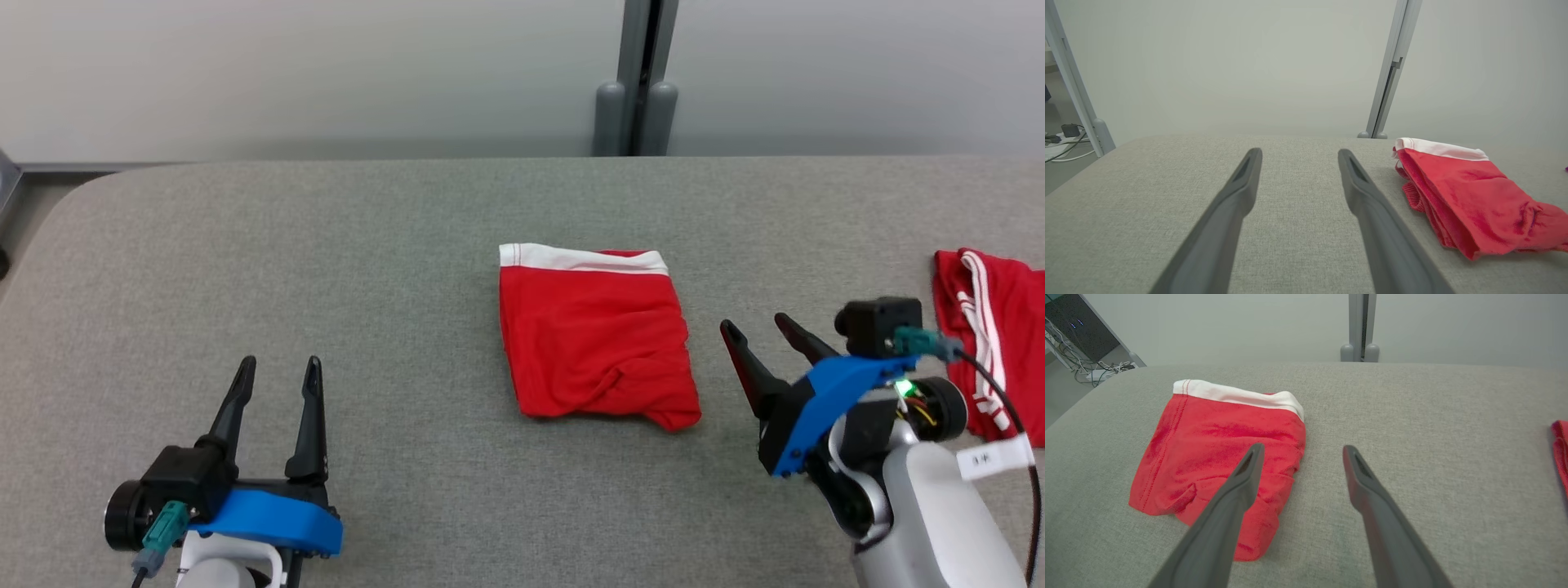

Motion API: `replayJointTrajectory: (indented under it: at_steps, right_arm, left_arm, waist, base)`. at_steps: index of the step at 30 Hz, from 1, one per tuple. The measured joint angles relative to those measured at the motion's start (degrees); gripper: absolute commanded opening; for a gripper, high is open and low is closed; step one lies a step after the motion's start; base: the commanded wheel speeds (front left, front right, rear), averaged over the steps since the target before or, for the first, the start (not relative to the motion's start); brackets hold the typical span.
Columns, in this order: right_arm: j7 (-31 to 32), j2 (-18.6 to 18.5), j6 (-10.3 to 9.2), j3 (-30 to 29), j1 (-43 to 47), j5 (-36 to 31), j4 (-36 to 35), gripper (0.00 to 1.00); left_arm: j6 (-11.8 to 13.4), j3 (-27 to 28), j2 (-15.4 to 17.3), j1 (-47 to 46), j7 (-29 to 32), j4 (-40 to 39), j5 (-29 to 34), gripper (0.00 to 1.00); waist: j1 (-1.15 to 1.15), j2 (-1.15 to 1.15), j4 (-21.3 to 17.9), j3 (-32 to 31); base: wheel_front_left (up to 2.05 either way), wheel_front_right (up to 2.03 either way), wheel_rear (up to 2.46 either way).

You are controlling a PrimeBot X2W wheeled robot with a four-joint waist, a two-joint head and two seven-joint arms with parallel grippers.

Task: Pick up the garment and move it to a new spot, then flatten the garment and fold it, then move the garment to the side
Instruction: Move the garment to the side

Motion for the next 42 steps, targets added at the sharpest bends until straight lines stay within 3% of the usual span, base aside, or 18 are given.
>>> replayJointTrajectory:
  at_steps: [4, 13, 17, 18, 19, 20, 21, 26, 29, 35, 42]
  right_arm:
    - [7.43, 0.86, 0.0, -0.74, -6.44, 0.51, 6.09, 1.0]
    - [10.54, 1.76, -0.01, -3.58, -13.78, -1.42, 18.64, 1.0]
    - [11.23, 1.68, -0.01, -0.93, -15.61, 1.23, 22.99, 1.0]
    - [11.7, 1.52, -0.01, 0.65, -16.12, 2.86, 23.6, 0.95]
    - [12.02, 1.48, -0.01, 2.03, -16.45, 4.31, 24.01, 0.47]
    - [11.99, 1.58, -0.01, 3.5, -16.6, 5.32, 24.12, 0.12]
    - [11.79, 1.66, -0.01, 4.67, -16.87, 5.08, 24.29, 0.0]
    - [10.71, 1.34, 0.0, 9.28, -19.02, 2.59, 23.31, 0.0]
    - [11.89, -1.98, 0.0, 16.19, -21.81, 3.3, 19.29, 0.0]
    - [17.71, -13.08, 0.0, 29.51, -28.17, 8.77, 8.48, 0.0]
    - [18.16, -26.35, 0.0, 32.71, -32.87, 12.55, 2.78, 0.0]
  left_arm:
    - [-0.19, -1.12, -0.16, -2.08, -0.01, -0.35, 0.24, 1.0]
    - [-0.23, -1.78, -1.18, -3.68, -0.01, -0.05, 0.3, 1.0]
    - [-0.24, -1.6, -1.68, -3.92, -0.01, 0.07, 0.26, 1.0]
    - [-0.24, -1.44, -1.72, -3.96, -0.01, 0.05, 0.25, 1.0]
    - [-0.24, -1.37, -1.8, -3.96, -0.01, 0.0, 0.24, 1.0]
    - [-0.24, -1.16, -1.83, -3.94, -0.01, -0.01, 0.23, 1.0]
    - [-0.24, -0.96, -1.85, -3.95, -0.01, -0.07, 0.23, 1.0]
    - [-0.25, 0.26, -1.91, -3.87, -0.01, -0.56, 0.22, 1.0]
    - [-0.3, 1.21, -1.93, -3.73, 0.0, -1.24, -0.31, 1.0]
    - [-0.33, 1.8, -1.52, -3.69, -0.02, -3.0, 0.03, 1.0]
    - [-0.33, 1.35, -0.69, -5.08, -0.01, -5.25, 0.34, 1.0]
  waist:
    - [0.0, 0.0, 1.84, 2.56]
    - [0.0, 0.0, 5.87, 6.62]
    - [0.0, 0.0, 6.39, 7.38]
    - [0.0, 0.0, 6.22, 7.43]
    - [0.0, 0.0, 5.96, 7.46]
    - [-0.01, 0.0, 5.6, 7.53]
    - [-0.01, 0.0, 5.14, 7.61]
    - [-0.01, 0.0, 1.82, 8.03]
    - [-0.01, 0.0, -1.28, 8.65]
    - [-0.01, 0.0, -8.25, 9.66]
    - [-0.01, 0.0, -15.49, 11.55]
  base:
    - [0.0, 0.0, 0.0]
    - [0.0, 0.0, 0.0]
    - [0.0, 0.0, 0.0]
    - [0.0, 0.0, 0.0]
    - [0.0, 0.0, 0.0]
    - [0.0, 0.0, 0.0]
    - [0.0, 0.0, 0.0]
    - [0.0, 0.0, 0.0]
    - [0.0, 0.0, 0.0]
    - [0.0, 0.0, 0.0]
    - [0.0, 0.0, 0.0]
